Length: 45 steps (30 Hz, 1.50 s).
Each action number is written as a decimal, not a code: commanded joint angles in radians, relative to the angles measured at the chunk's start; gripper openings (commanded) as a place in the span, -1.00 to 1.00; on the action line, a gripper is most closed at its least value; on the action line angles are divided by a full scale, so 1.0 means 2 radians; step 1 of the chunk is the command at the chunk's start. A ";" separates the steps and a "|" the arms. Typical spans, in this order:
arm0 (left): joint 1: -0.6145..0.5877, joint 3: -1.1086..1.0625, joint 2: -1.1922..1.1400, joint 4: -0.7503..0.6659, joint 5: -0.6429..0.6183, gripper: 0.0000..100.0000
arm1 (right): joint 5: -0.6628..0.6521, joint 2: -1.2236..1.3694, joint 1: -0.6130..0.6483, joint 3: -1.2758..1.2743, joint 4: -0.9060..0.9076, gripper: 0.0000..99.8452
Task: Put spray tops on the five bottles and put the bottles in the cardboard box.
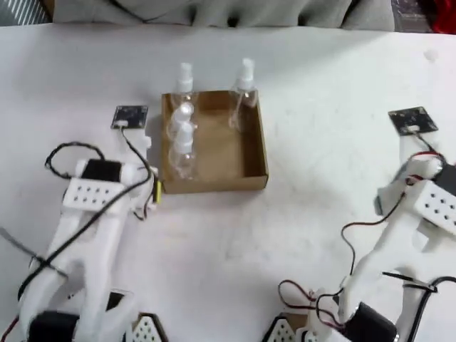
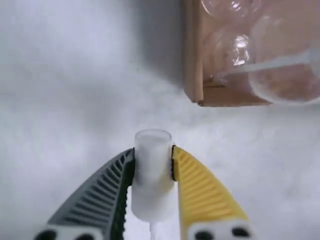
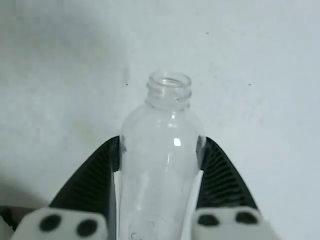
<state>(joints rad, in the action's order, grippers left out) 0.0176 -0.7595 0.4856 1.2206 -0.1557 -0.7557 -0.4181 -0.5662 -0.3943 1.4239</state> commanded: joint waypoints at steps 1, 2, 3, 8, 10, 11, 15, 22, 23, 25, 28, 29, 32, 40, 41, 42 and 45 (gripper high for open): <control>-0.006 -0.018 0.077 -0.028 0.001 -0.96 | 0.041 -0.026 0.038 -0.012 -0.034 -0.97; -0.006 -0.028 0.096 -0.035 0.001 -0.96 | 0.049 -0.029 0.046 -0.012 -0.040 -0.97; -0.006 -0.038 0.115 -0.038 0.001 -0.96 | 0.058 -0.033 0.054 -0.012 -0.045 -0.97; -0.006 -0.083 0.193 -0.065 0.001 -0.96 | 0.081 -0.052 0.124 -0.018 -0.099 -0.96; -0.006 -0.102 0.217 -0.088 0.001 -0.96 | 0.081 -0.059 0.145 -0.031 -0.135 -0.97; -0.006 -0.113 0.229 -0.099 0.001 -0.96 | 0.081 -0.062 0.152 -0.036 -0.155 -0.97; -0.006 -0.157 0.268 -0.127 0.002 -0.96 | 0.081 -0.087 0.158 -0.057 -0.208 -0.97; -0.006 -0.186 0.309 -0.149 0.001 -0.96 | 0.213 -0.152 0.171 -0.094 -0.219 -0.97; -0.006 -0.186 0.312 -0.148 0.001 -0.96 | 0.243 -0.165 0.172 -0.094 -0.219 -0.97; -0.006 -0.185 0.320 -0.148 0.001 -0.96 | 0.290 -0.192 0.175 -0.094 -0.219 -0.97; -0.007 -0.188 0.335 -0.147 0.001 -0.96 | 0.329 -0.236 0.191 -0.096 -0.219 -0.97; -0.007 -0.189 0.340 -0.147 0.002 -0.96 | 0.339 -0.250 0.198 -0.097 -0.219 -0.97; -0.033 -0.189 0.362 -0.147 0.002 -0.96 | 0.368 -0.294 0.227 -0.097 -0.218 -0.97; -0.101 -0.189 0.444 -0.147 0.004 -0.96 | 0.437 -0.413 0.359 -0.098 -0.218 -0.97; -0.105 -0.189 0.455 -0.147 0.004 -0.96 | 0.438 -0.425 0.381 -0.098 -0.218 -0.97; -0.108 -0.188 0.466 -0.147 0.004 -0.96 | 0.440 -0.435 0.403 -0.098 -0.218 -0.97; -0.115 -0.186 0.498 -0.147 0.004 -0.96 | 0.440 -0.464 0.466 -0.114 -0.226 -0.97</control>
<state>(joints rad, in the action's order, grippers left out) -0.1926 -1.1400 1.4170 0.9521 -0.1527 0.1143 -1.3034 0.2593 -0.6045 1.0065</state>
